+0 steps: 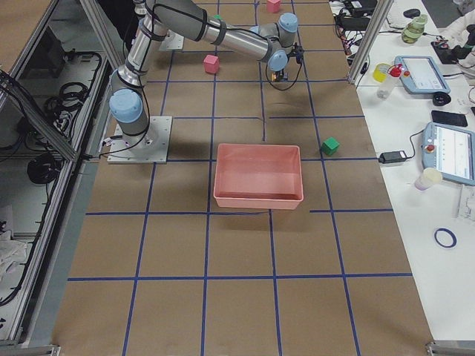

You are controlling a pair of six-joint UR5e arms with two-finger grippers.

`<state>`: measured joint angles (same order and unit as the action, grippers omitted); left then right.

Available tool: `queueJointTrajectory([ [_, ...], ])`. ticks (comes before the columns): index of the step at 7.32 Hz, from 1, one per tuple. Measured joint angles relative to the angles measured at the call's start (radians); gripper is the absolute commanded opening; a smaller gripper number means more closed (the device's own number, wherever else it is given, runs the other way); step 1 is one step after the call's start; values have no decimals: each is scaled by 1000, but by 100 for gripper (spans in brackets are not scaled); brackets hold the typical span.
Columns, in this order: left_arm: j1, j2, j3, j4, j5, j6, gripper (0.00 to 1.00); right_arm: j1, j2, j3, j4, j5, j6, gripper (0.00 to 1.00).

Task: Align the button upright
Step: 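Carry the button with the right gripper to the table center, then set the button down on the table and open the right gripper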

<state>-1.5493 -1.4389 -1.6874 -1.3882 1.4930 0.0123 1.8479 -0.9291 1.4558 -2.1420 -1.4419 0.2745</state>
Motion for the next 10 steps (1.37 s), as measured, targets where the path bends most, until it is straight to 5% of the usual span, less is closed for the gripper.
queueJointTrajectory([
  [10, 0, 0, 0, 0, -2, 0, 100, 33, 45, -7, -29, 43, 6, 0],
])
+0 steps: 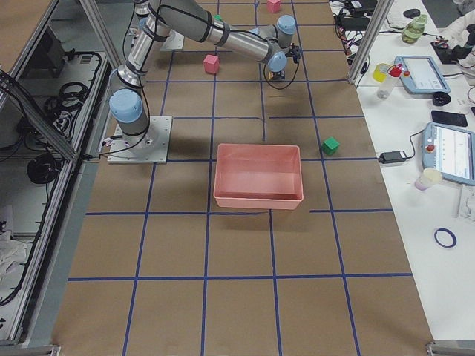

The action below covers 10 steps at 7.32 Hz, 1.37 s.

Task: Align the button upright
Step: 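Set the button down on the table and open the right gripper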

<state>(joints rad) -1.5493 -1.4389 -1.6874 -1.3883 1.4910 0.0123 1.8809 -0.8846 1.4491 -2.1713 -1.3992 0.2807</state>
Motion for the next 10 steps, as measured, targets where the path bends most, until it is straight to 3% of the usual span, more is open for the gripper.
queueJointTrajectory([
  [1, 0, 0, 0, 0, 0, 0, 100, 1, 1, 0, 0, 0, 0, 26],
  [4, 0, 0, 0, 0, 0, 0, 100, 1, 4, 3, 1, 0, -1, 38],
  [7, 0, 0, 0, 0, 0, 0, 100, 1, 3, 2, 1, 1, -1, 63],
  [10, -1, 0, -1, -6, -1, 0, 100, 1, -4, -2, 3, 2, 12, 74],
])
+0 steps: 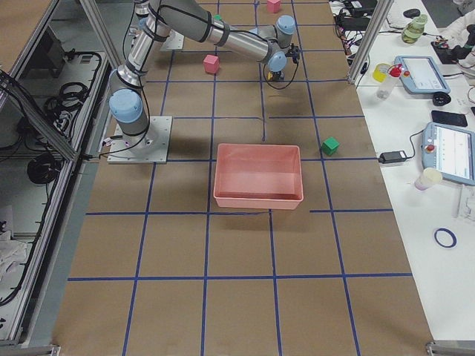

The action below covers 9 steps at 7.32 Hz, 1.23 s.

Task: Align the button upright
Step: 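Set the button down on the table and open the right gripper, then lower the left gripper onto the button while the right arm withdraws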

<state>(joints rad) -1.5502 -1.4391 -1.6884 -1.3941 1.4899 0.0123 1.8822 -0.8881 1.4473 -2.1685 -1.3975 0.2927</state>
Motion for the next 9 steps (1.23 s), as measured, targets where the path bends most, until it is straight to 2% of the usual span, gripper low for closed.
queueJointTrajectory([
  [2, -4, -3, -7, 0, 0, -4, 100, -1, -32, 3, 8, -23, -4, 100],
  [4, -17, -11, -54, 51, 0, -18, 100, -15, -91, 17, 49, -109, -20, 100],
  [5, -39, -15, -87, 105, 1, -37, 100, -40, -130, 24, 114, -138, -35, 100],
  [7, -130, -50, -178, 335, 6, -159, 100, -149, -240, 47, 267, -160, -92, 100],
  [9, -205, -129, -305, 661, 13, -231, 100, -259, -409, 85, 449, -166, -176, 100],
])
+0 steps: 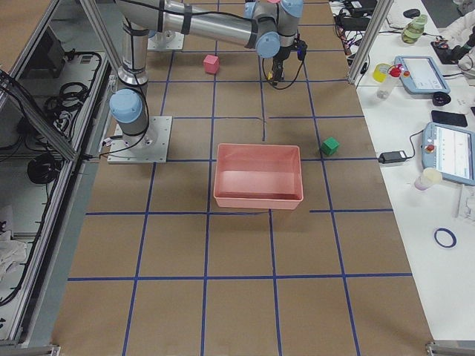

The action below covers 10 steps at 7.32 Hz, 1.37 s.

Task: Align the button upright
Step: 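Lower the left gripper onto the button while the right arm withdraws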

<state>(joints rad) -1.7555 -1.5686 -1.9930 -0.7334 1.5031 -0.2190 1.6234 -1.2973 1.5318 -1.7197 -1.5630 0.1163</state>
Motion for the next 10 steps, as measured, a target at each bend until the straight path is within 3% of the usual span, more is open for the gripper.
queueJointTrajectory([
  [2, -44, -121, -58, 287, 1, -9, 98, -38, -127, 21, 140, 8, -51, 100],
  [5, -104, -329, -67, 597, 18, -9, 98, -47, -182, 25, 224, -63, -85, 100],
  [10, -160, -563, -44, 866, 95, -15, 94, -48, -187, 27, 215, -80, -104, 100],
])
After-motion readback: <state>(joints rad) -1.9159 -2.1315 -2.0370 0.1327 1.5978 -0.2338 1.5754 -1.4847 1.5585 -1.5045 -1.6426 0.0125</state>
